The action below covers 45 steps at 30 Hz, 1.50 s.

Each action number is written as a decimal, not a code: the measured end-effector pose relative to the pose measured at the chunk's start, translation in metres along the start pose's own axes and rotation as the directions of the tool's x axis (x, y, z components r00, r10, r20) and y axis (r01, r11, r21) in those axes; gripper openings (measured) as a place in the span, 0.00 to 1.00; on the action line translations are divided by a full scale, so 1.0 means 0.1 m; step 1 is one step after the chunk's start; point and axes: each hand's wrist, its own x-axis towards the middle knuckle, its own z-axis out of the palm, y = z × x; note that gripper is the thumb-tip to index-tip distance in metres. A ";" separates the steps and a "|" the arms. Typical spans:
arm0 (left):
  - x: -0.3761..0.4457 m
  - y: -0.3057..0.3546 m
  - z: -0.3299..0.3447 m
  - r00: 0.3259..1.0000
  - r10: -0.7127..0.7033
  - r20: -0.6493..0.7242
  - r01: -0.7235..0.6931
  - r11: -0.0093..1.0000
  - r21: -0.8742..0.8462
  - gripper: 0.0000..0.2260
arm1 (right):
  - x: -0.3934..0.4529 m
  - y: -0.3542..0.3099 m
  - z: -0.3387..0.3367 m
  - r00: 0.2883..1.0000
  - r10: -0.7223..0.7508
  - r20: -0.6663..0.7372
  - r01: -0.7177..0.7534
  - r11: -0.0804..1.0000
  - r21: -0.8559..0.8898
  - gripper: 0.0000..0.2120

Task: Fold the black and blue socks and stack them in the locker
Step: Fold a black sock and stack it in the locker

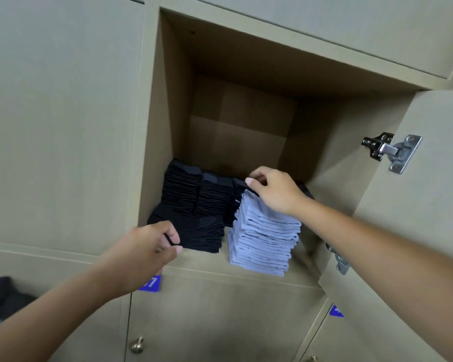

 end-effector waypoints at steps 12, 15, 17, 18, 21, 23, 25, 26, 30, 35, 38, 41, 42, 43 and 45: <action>-0.21 -0.13 -0.27 1.000 -0.018 0.019 0.016 0.992 0.128 0.05 | -0.96 -0.66 0.59 0.945 -0.301 -0.127 0.319 0.934 0.160 0.08; -0.25 -0.22 -0.35 0.999 -0.043 0.007 0.041 0.990 0.135 0.05 | -1.01 -0.73 0.67 0.947 -0.315 -0.066 0.322 0.933 0.159 0.09; -0.28 -0.27 -0.42 0.998 -0.061 -0.002 0.060 0.986 0.158 0.05 | -1.05 -0.75 0.74 0.945 -0.328 -0.022 0.327 0.934 0.144 0.10; -0.30 -0.29 -0.46 0.998 -0.070 -0.006 0.070 0.982 0.174 0.06 | -1.07 -0.75 0.78 0.942 -0.336 0.000 0.332 0.933 0.137 0.10; -0.36 -0.35 -0.59 0.995 -0.091 -0.038 0.097 0.972 0.212 0.05 | -1.09 -0.76 0.87 0.934 -0.352 0.064 0.342 0.930 0.131 0.10; -0.41 -0.40 -0.68 0.993 -0.096 -0.071 0.111 0.964 0.243 0.05 | -1.08 -0.77 0.91 0.926 -0.360 0.118 0.347 0.931 0.116 0.11; -0.47 -0.45 -0.78 0.989 -0.105 -0.107 0.131 0.955 0.267 0.04 | -1.06 -0.80 0.93 0.917 -0.361 0.169 0.341 0.930 0.135 0.11; -0.50 -0.48 -0.83 0.986 -0.117 -0.120 0.147 0.949 0.279 0.04 | -1.05 -0.82 0.94 0.915 -0.361 0.181 0.335 0.929 0.160 0.11; -0.66 -0.59 -1.04 0.969 -0.176 -0.171 0.221 0.929 0.297 0.03 | -1.07 -0.93 0.98 0.904 -0.377 0.202 0.325 0.912 0.250 0.08; -0.85 -0.73 -1.25 0.939 -0.256 -0.230 0.313 0.912 0.265 0.04 | -1.08 -1.08 1.08 0.869 -0.423 0.257 0.342 0.888 0.306 0.07; -0.94 -0.79 -1.33 0.925 -0.287 -0.250 0.348 0.905 0.245 0.05 | -1.08 -1.16 1.12 0.854 -0.432 0.291 0.333 0.882 0.333 0.07; -1.01 -0.91 -1.40 0.909 -0.319 -0.267 0.378 0.902 0.209 0.06 | -1.09 -1.25 1.16 0.838 -0.445 0.316 0.338 0.877 0.341 0.07; -1.03 -0.97 -1.41 0.900 -0.338 -0.274 0.396 0.898 0.192 0.06 | -1.10 -1.27 1.17 0.834 -0.449 0.320 0.339 0.876 0.344 0.07; -1.04 -1.02 -1.42 0.891 -0.356 -0.280 0.413 0.893 0.178 0.05 | -1.10 -1.29 1.19 0.833 -0.452 0.319 0.341 0.873 0.348 0.06; -1.08 -1.16 -1.43 0.877 -0.392 -0.279 0.450 0.873 0.188 0.05 | -1.12 -1.33 1.21 0.831 -0.455 0.320 0.343 0.872 0.349 0.06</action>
